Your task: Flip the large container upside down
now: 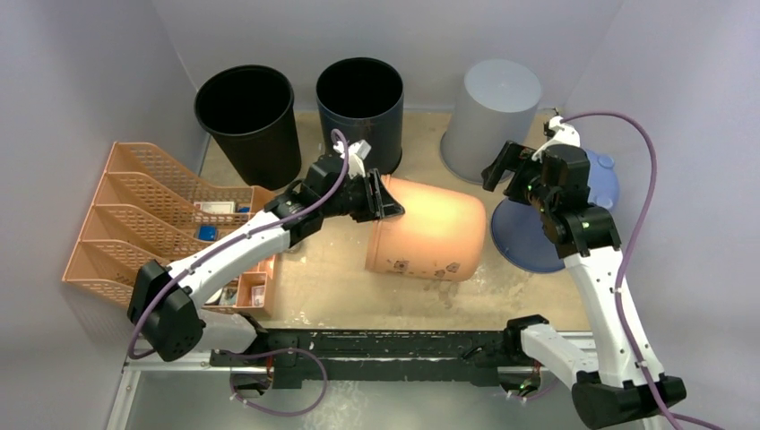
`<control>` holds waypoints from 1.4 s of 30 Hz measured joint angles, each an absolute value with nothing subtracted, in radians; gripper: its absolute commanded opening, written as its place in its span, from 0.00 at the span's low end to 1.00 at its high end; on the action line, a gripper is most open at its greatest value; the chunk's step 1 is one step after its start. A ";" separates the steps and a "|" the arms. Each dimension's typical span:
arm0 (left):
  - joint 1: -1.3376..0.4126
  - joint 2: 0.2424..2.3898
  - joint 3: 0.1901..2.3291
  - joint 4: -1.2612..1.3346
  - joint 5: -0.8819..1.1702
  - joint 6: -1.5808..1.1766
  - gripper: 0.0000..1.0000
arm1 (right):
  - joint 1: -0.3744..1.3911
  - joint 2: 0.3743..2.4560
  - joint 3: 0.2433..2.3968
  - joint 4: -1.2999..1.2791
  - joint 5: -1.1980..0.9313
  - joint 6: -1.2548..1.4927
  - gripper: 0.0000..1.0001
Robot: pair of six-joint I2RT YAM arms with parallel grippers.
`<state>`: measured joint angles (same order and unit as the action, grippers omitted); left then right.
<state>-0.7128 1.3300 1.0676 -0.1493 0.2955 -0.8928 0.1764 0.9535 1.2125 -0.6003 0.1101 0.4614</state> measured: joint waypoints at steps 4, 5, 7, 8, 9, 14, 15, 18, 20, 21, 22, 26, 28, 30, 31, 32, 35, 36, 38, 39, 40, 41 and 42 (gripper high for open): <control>-0.714 1.347 1.091 -0.263 0.264 -0.812 0.42 | 0.176 0.975 1.203 -0.595 0.076 0.450 1.00; -0.717 1.346 1.102 -0.279 0.257 -0.794 0.42 | 0.176 0.978 1.203 -0.590 0.065 0.445 1.00; -0.723 1.346 1.130 -0.327 0.234 -0.754 0.44 | 0.176 0.992 1.203 -0.581 0.040 0.428 1.00; -0.723 1.346 1.142 -0.350 0.223 -0.737 0.46 | 0.176 0.999 1.203 -0.580 0.030 0.422 1.00; -0.722 1.346 1.155 -0.372 0.210 -0.721 0.48 | 0.176 1.010 1.203 -0.580 0.019 0.416 1.00; -0.722 1.346 1.198 -0.469 0.136 -0.652 0.58 | 0.176 1.036 1.187 -0.590 -0.032 0.398 1.00; -0.722 1.346 1.206 -0.484 0.122 -0.640 0.60 | 0.176 1.028 1.172 -0.593 -0.046 0.401 1.00; -0.722 1.346 1.222 -0.518 0.090 -0.615 0.62 | 0.176 0.988 1.126 -0.604 -0.071 0.409 1.00; -0.722 1.346 1.229 -0.538 0.074 -0.603 0.63 | 0.176 0.961 1.100 -0.601 -0.084 0.415 1.00; -0.722 1.346 1.232 -0.544 0.070 -0.598 0.63 | 0.176 0.949 1.088 -0.601 -0.096 0.417 1.00; -0.722 1.346 1.235 -0.549 0.062 -0.589 0.63 | 0.176 0.939 1.079 -0.602 -0.102 0.420 1.00; -0.722 1.336 1.236 -0.557 0.017 -0.559 0.65 | 0.176 0.905 1.055 -0.609 -0.137 0.436 1.00; -0.722 1.312 1.215 -0.550 -0.014 -0.546 0.64 | 0.176 0.884 1.029 -0.603 -0.161 0.453 1.00; -0.722 1.276 1.178 -0.538 -0.049 -0.538 0.64 | 0.176 0.870 0.999 -0.589 -0.188 0.472 1.00; -0.722 1.258 1.163 -0.539 -0.066 -0.535 0.64 | 0.176 0.863 0.977 -0.579 -0.205 0.485 1.00; -0.722 1.245 1.155 -0.543 -0.080 -0.532 0.64 | 0.176 0.858 0.952 -0.569 -0.219 0.498 1.00; -0.721 1.230 1.150 -0.557 -0.135 -0.526 0.62 | 0.176 0.852 0.895 -0.558 -0.245 0.533 1.00; -0.720 1.231 1.150 -0.560 -0.149 -0.525 0.61 | 0.176 0.850 0.884 -0.552 -0.255 0.542 1.00; -0.720 1.236 1.155 -0.572 -0.165 -0.525 0.60 | 0.176 0.849 0.866 -0.528 -0.281 0.567 1.00; -0.720 1.243 1.163 -0.580 -0.169 -0.522 0.60 | 0.176 0.848 0.857 -0.512 -0.290 0.578 1.00; -0.720 1.251 1.172 -0.589 -0.171 -0.519 0.60 | 0.176 0.847 0.849 -0.497 -0.305 0.591 1.00; -0.720 1.261 1.178 -0.595 -0.173 -0.516 0.66 | 0.176 0.844 0.838 -0.482 -0.315 0.603 1.00; -0.720 1.269 1.182 -0.601 -0.175 -0.512 0.68 | 0.176 0.840 0.827 -0.469 -0.325 0.614 1.00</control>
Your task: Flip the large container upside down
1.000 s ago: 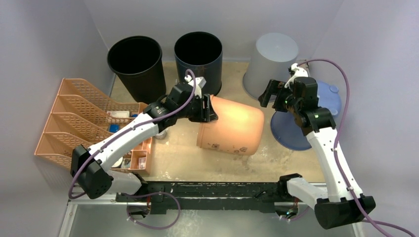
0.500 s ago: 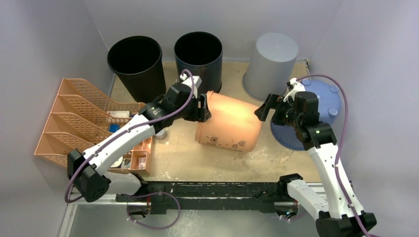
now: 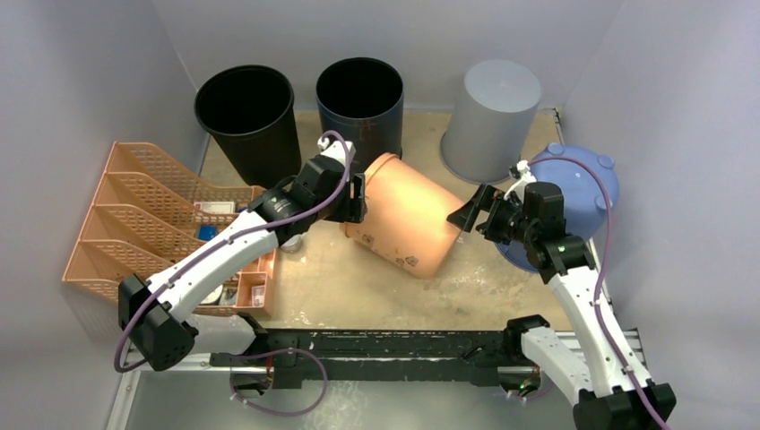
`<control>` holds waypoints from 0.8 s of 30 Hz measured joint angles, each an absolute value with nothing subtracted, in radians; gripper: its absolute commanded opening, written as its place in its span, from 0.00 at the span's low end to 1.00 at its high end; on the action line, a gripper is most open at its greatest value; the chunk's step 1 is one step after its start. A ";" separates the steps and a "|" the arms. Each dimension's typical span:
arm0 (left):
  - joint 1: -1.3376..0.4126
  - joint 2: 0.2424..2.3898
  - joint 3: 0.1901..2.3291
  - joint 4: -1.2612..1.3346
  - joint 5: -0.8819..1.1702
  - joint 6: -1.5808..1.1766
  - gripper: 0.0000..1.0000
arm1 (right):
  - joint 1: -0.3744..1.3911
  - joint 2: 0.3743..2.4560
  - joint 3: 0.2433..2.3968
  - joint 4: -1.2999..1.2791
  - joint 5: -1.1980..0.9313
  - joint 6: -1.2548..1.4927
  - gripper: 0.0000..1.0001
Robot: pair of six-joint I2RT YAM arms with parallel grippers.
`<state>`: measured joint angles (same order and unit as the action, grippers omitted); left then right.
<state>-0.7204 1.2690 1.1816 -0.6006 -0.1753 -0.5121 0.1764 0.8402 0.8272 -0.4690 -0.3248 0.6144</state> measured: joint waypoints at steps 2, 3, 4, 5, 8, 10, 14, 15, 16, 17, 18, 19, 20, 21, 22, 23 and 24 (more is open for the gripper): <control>-0.720 1.284 1.182 -0.619 -0.179 -0.505 0.69 | 0.176 0.826 0.803 -0.444 -0.345 0.643 1.00; -0.720 1.289 1.182 -0.627 -0.179 -0.504 0.69 | 0.176 0.820 0.794 -0.435 -0.355 0.656 1.00; -0.720 1.293 1.182 -0.632 -0.179 -0.503 0.69 | 0.176 0.815 0.788 -0.429 -0.359 0.667 1.00; -0.720 1.293 1.182 -0.635 -0.179 -0.502 0.69 | 0.176 0.810 0.781 -0.418 -0.364 0.679 1.00; -0.720 1.287 1.181 -0.630 -0.187 -0.487 0.69 | 0.176 0.804 0.769 -0.390 -0.382 0.705 1.00; -0.720 1.277 1.180 -0.614 -0.194 -0.467 0.72 | 0.176 0.805 0.767 -0.381 -0.385 0.714 1.00; -0.720 1.256 1.180 -0.556 -0.204 -0.402 0.75 | 0.176 0.819 0.767 -0.373 -0.378 0.719 1.00; -0.720 1.255 1.182 -0.538 -0.206 -0.385 0.75 | 0.176 0.826 0.767 -0.371 -0.373 0.720 1.00; -0.720 1.257 1.186 -0.522 -0.209 -0.367 0.74 | 0.176 0.833 0.767 -0.369 -0.365 0.723 1.00; -0.720 1.260 1.190 -0.509 -0.210 -0.351 0.73 | 0.176 0.844 0.767 -0.366 -0.355 0.724 1.00; -0.720 1.264 1.194 -0.492 -0.213 -0.335 0.73 | 0.176 0.851 0.767 -0.364 -0.349 0.725 1.00; -0.720 1.269 1.195 -0.461 -0.214 -0.315 0.73 | 0.176 0.859 0.767 -0.361 -0.344 0.727 1.00; -0.720 1.272 1.195 -0.434 -0.213 -0.296 0.73 | 0.176 0.867 0.767 -0.359 -0.334 0.728 1.00; -0.720 1.275 1.195 -0.413 -0.213 -0.283 0.73 | 0.176 0.874 0.767 -0.357 -0.330 0.729 1.00; -0.720 1.275 1.191 -0.383 -0.212 -0.265 0.73 | 0.176 0.879 0.766 -0.354 -0.327 0.731 1.00; -0.720 1.275 1.187 -0.355 -0.210 -0.244 0.74 | 0.176 0.884 0.764 -0.351 -0.324 0.731 1.00; -0.720 1.275 1.184 -0.332 -0.206 -0.226 0.75 | 0.176 0.886 0.762 -0.348 -0.322 0.731 1.00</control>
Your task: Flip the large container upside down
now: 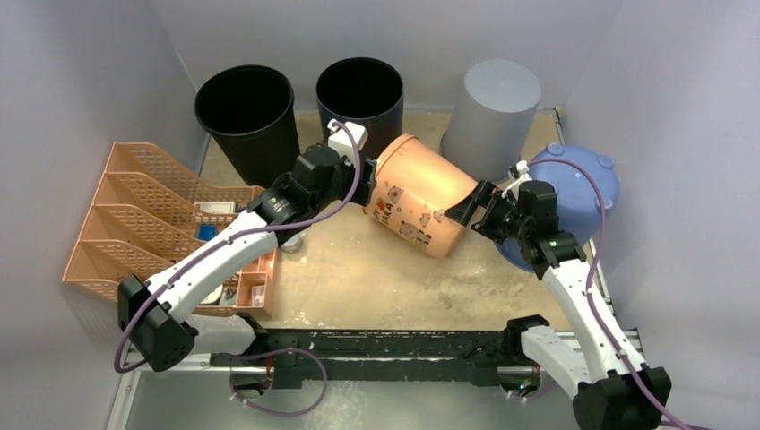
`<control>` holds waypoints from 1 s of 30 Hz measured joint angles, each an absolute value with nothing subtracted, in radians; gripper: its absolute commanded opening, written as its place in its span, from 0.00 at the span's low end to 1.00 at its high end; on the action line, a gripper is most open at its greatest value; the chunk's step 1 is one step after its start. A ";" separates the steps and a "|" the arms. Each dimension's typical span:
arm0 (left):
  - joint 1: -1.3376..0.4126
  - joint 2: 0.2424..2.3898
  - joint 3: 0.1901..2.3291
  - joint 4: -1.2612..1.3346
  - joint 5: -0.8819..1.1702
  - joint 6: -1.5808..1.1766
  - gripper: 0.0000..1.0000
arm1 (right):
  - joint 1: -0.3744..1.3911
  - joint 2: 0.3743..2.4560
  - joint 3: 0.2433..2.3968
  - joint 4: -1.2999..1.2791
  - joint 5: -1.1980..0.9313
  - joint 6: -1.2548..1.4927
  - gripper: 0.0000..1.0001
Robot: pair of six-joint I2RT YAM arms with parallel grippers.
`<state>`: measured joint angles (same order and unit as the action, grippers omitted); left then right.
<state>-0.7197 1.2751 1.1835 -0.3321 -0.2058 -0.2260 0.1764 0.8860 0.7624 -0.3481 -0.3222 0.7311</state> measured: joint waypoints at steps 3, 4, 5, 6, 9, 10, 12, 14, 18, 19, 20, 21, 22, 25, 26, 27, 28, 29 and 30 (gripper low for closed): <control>-0.704 1.284 1.182 -0.291 -0.162 -0.171 0.74 | 0.176 0.890 0.760 -0.343 -0.313 0.731 1.00; -0.691 1.292 1.183 -0.284 -0.132 -0.159 0.74 | 0.176 0.892 0.760 -0.340 -0.310 0.731 1.00; -0.674 1.306 1.188 -0.281 -0.100 -0.146 0.74 | 0.176 0.894 0.760 -0.338 -0.306 0.731 1.00; -0.657 1.326 1.194 -0.278 -0.067 -0.138 0.74 | 0.176 0.897 0.760 -0.337 -0.305 0.731 1.00; -0.618 1.380 1.200 -0.270 -0.009 -0.134 0.74 | 0.176 0.905 0.760 -0.337 -0.302 0.731 1.00; -0.606 1.395 1.198 -0.268 0.007 -0.135 0.74 | 0.176 0.907 0.760 -0.337 -0.299 0.731 1.00; -0.588 1.417 1.196 -0.260 0.041 -0.138 0.74 | 0.176 0.909 0.760 -0.338 -0.296 0.731 1.00; -0.572 1.431 1.197 -0.240 0.081 -0.147 0.73 | 0.176 0.909 0.760 -0.339 -0.290 0.731 1.00; -0.543 1.462 1.198 -0.185 0.166 -0.179 0.67 | 0.176 0.909 0.760 -0.347 -0.279 0.730 1.00; -0.538 1.474 1.200 -0.170 0.184 -0.190 0.65 | 0.176 0.908 0.760 -0.353 -0.278 0.730 1.00; -0.535 1.489 1.206 -0.159 0.200 -0.199 0.65 | 0.176 0.907 0.760 -0.360 -0.278 0.730 1.00; -0.532 1.507 1.215 -0.148 0.216 -0.204 0.65 | 0.176 0.904 0.760 -0.365 -0.277 0.730 1.00; -0.529 1.527 1.226 -0.139 0.231 -0.212 0.65 | 0.176 0.900 0.760 -0.369 -0.274 0.731 1.00; -0.524 1.589 1.258 -0.111 0.274 -0.237 0.68 | 0.176 0.881 0.760 -0.372 -0.269 0.731 1.00; -0.522 1.605 1.264 -0.101 0.285 -0.245 0.68 | 0.176 0.875 0.760 -0.373 -0.268 0.732 1.00; -0.521 1.617 1.267 -0.093 0.292 -0.252 0.69 | 0.176 0.870 0.760 -0.373 -0.265 0.732 1.00; -0.518 1.628 1.271 -0.086 0.301 -0.258 0.69 | 0.176 0.867 0.760 -0.374 -0.260 0.732 1.00; -0.517 1.639 1.274 -0.076 0.310 -0.270 0.69 | 0.176 0.867 0.760 -0.377 -0.257 0.732 1.00; -0.515 1.650 1.280 -0.067 0.316 -0.276 0.69 | 0.176 0.867 0.760 -0.382 -0.253 0.732 1.00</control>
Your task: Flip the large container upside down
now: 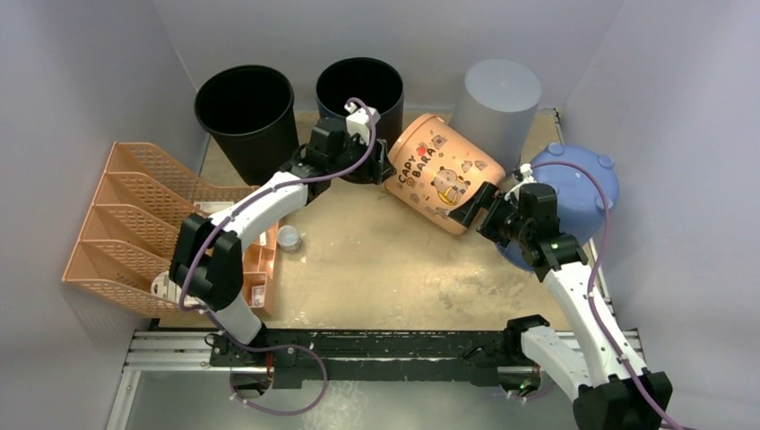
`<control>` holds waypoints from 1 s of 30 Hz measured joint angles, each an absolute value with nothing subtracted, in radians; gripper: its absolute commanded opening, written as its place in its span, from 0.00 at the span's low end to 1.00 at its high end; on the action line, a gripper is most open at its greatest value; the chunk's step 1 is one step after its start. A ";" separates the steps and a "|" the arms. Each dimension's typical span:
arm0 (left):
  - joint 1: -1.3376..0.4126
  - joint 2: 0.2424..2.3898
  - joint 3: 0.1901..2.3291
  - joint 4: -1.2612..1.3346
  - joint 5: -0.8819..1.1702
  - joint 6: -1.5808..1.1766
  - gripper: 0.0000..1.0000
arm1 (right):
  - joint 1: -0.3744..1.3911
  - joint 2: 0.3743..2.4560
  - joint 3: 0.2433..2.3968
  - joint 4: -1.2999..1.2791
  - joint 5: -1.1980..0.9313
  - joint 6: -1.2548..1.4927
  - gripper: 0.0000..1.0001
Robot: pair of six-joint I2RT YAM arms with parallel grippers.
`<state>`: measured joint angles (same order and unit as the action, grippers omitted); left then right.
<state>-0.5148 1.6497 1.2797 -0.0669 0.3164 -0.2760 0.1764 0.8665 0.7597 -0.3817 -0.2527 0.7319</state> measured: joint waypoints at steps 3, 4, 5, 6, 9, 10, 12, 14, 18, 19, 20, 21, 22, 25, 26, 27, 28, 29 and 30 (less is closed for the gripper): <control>-0.512 1.679 1.303 -0.047 0.338 -0.296 0.69 | 0.176 0.865 0.760 -0.400 -0.244 0.732 1.00; -0.512 1.687 1.312 -0.039 0.343 -0.300 0.69 | 0.176 0.863 0.760 -0.406 -0.242 0.734 1.00; -0.512 1.691 1.317 -0.036 0.345 -0.301 0.69 | 0.176 0.861 0.760 -0.410 -0.234 0.735 1.00; -0.512 1.696 1.326 -0.033 0.348 -0.304 0.69 | 0.176 0.860 0.760 -0.413 -0.231 0.735 1.00; -0.512 1.721 1.373 -0.031 0.357 -0.303 0.66 | 0.176 0.854 0.766 -0.427 -0.217 0.735 1.00; -0.512 1.732 1.389 -0.027 0.360 -0.303 0.59 | 0.176 0.852 0.769 -0.430 -0.211 0.736 1.00; -0.512 1.751 1.409 -0.018 0.363 -0.304 0.45 | 0.176 0.848 0.776 -0.435 -0.198 0.739 1.00; -0.512 1.766 1.417 -0.016 0.371 -0.304 0.37 | 0.176 0.844 0.785 -0.437 -0.182 0.746 1.00; -0.511 1.779 1.419 -0.016 0.402 -0.306 0.37 | 0.176 0.845 0.806 -0.437 -0.153 0.765 1.00; -0.511 1.778 1.419 -0.016 0.410 -0.307 0.35 | 0.176 0.846 0.813 -0.436 -0.148 0.771 1.00; -0.511 1.778 1.419 -0.016 0.416 -0.308 0.33 | 0.176 0.847 0.821 -0.434 -0.147 0.779 1.00; -0.511 1.778 1.419 -0.017 0.419 -0.313 0.32 | 0.176 0.847 0.825 -0.431 -0.145 0.784 1.00; -0.511 1.778 1.419 -0.017 0.421 -0.315 0.30 | 0.176 0.849 0.830 -0.425 -0.141 0.787 1.00; -0.511 1.766 1.402 -0.016 0.427 -0.324 0.24 | 0.176 0.863 0.836 -0.403 -0.118 0.802 1.00; -0.511 1.757 1.390 -0.016 0.430 -0.326 0.22 | 0.176 0.870 0.838 -0.398 -0.113 0.805 1.00; -0.511 1.747 1.379 -0.017 0.433 -0.327 0.20 | 0.176 0.876 0.838 -0.392 -0.112 0.809 1.00; -0.511 1.732 1.360 -0.020 0.435 -0.329 0.18 | 0.176 0.885 0.838 -0.386 -0.107 0.813 1.00; -0.512 1.716 1.343 -0.027 0.438 -0.330 0.16 | 0.176 0.892 0.838 -0.381 -0.102 0.818 0.99; -0.513 1.701 1.328 -0.035 0.439 -0.332 0.14 | 0.176 0.897 0.838 -0.375 -0.099 0.821 0.98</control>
